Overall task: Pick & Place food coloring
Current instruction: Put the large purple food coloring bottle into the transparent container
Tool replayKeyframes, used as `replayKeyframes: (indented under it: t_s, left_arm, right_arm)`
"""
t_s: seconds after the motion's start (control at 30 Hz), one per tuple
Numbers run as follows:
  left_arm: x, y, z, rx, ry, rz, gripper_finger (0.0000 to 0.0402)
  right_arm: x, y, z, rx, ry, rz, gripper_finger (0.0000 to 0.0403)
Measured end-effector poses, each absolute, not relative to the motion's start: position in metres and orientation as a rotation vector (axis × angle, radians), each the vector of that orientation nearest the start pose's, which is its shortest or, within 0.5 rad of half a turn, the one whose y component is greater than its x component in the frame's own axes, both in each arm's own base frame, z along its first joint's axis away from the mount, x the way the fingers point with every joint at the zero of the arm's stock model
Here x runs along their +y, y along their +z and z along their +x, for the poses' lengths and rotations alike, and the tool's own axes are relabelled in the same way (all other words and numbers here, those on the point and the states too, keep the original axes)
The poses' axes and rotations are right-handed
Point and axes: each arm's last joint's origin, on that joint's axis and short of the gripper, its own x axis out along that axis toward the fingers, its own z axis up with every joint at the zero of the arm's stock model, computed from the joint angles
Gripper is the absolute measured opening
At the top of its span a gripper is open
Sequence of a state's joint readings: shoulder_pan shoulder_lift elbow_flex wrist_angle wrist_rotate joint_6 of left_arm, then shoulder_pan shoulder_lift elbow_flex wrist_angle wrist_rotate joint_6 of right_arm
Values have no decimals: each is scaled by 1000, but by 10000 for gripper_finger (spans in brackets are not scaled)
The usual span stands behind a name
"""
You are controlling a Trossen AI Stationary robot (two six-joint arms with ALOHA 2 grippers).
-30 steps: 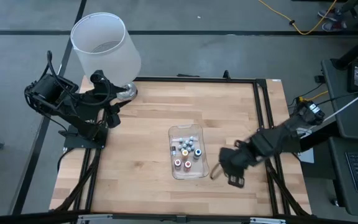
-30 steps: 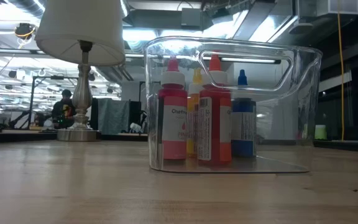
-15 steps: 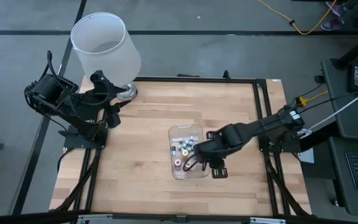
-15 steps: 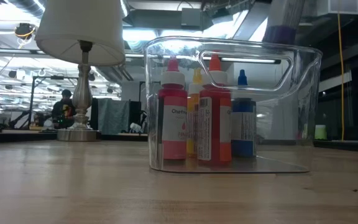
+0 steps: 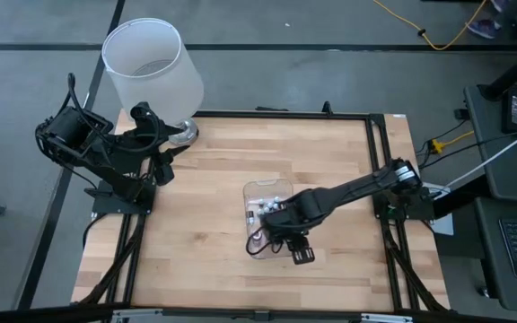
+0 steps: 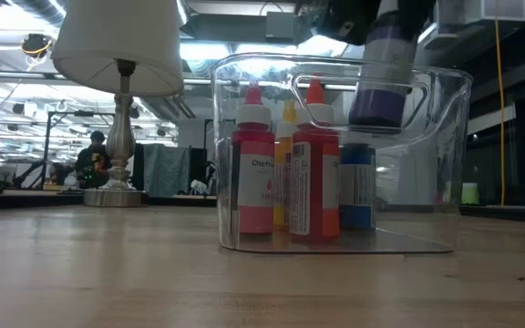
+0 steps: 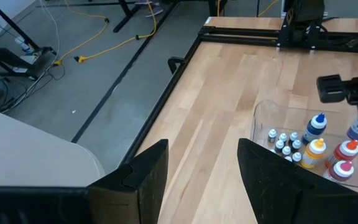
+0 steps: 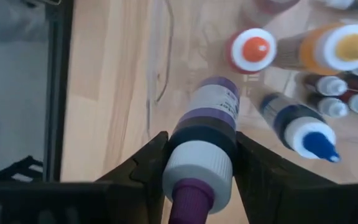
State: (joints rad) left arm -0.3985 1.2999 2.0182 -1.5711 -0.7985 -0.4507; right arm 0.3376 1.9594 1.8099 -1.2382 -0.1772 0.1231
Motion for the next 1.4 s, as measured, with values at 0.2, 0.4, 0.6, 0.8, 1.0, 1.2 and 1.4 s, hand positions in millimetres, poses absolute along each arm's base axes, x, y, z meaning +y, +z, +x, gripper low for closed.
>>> replayKeyframes:
  t_s: [0.2,0.4,0.6,0.8,1.0,1.2,1.4]
  left_arm:
    - [-40,498,148,601,519,57,187]
    - [-40,498,149,600,521,50,187]
    - [-40,498,149,600,521,50,187]
    - [-40,498,149,601,519,49,187]
    - [-40,498,149,605,512,42,187]
    - [-40,498,149,603,514,36,187]
    - [-41,498,149,604,514,36,187]
  right_arm:
    - [128,267,371,1439,374,-36,157]
    - [126,253,377,1476,417,-51,158]
    - [125,240,383,1505,439,-65,158]
    - [126,219,389,1553,473,-84,158]
    - [123,218,391,1545,451,-96,160]
    - [122,218,392,1546,457,-83,191]
    - [122,218,391,1554,447,-70,224]
